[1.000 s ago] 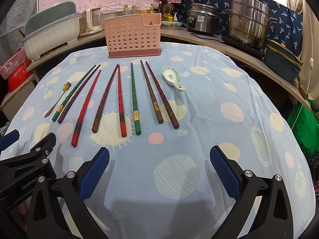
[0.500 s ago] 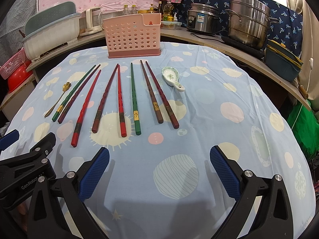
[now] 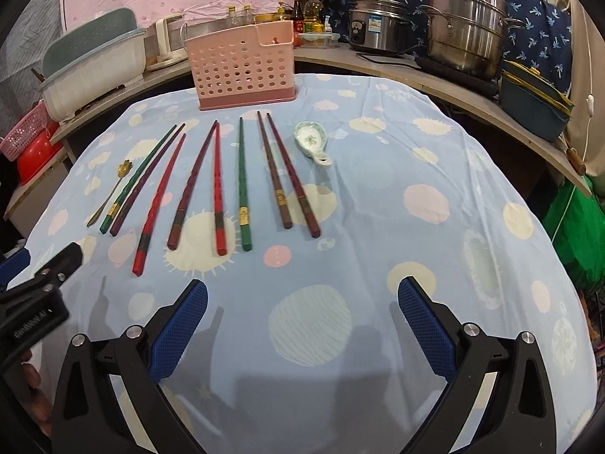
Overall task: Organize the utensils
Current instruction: 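Grasp the gold spoon with the left tool while the right tool grasps the white ceramic spoon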
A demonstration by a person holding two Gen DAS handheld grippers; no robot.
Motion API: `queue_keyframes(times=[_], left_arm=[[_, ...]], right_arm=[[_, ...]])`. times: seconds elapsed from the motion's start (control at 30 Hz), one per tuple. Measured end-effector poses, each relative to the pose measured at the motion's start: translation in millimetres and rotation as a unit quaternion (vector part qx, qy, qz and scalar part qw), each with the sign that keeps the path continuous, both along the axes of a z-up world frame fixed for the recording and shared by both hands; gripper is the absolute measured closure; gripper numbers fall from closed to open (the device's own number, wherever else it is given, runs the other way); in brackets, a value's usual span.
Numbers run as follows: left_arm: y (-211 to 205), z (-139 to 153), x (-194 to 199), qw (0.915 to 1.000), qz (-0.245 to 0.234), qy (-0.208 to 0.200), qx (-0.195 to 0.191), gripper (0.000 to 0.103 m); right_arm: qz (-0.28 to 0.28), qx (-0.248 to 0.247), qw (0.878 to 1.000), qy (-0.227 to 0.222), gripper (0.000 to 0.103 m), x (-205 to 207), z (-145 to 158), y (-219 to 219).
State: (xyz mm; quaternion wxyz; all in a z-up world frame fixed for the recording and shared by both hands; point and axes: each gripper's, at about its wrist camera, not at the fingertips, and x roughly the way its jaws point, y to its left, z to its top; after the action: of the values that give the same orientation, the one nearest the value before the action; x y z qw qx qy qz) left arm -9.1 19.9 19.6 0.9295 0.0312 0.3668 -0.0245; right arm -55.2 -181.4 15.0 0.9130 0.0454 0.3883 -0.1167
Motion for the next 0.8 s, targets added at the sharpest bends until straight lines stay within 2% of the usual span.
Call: queue_keyframes(times=[0.17,0.47,0.67,0.8], left_arm=[[21,9,8,0.9998,0.02,-0.005,-0.008,0.007],[47,6,45,0.9983,0.053,0.023,-0.009,0.007],[47,-4,63,0.9978,0.048,0.04,-0.023,0.007],[41,-9,74,0.9981,0.043,0.045,-0.007,0.009]], right_arm=[[-0.017,-0.002,1.0,0.004,0.006,5,8,-20],[-0.026,-0.01,1.0,0.009,0.006,39,18,-41],[-0.022,-0.006,1.0,0.017,0.006,61,17,-44],[-0.018,-0.003,1.0,0.019,0.007,69,17,-43]])
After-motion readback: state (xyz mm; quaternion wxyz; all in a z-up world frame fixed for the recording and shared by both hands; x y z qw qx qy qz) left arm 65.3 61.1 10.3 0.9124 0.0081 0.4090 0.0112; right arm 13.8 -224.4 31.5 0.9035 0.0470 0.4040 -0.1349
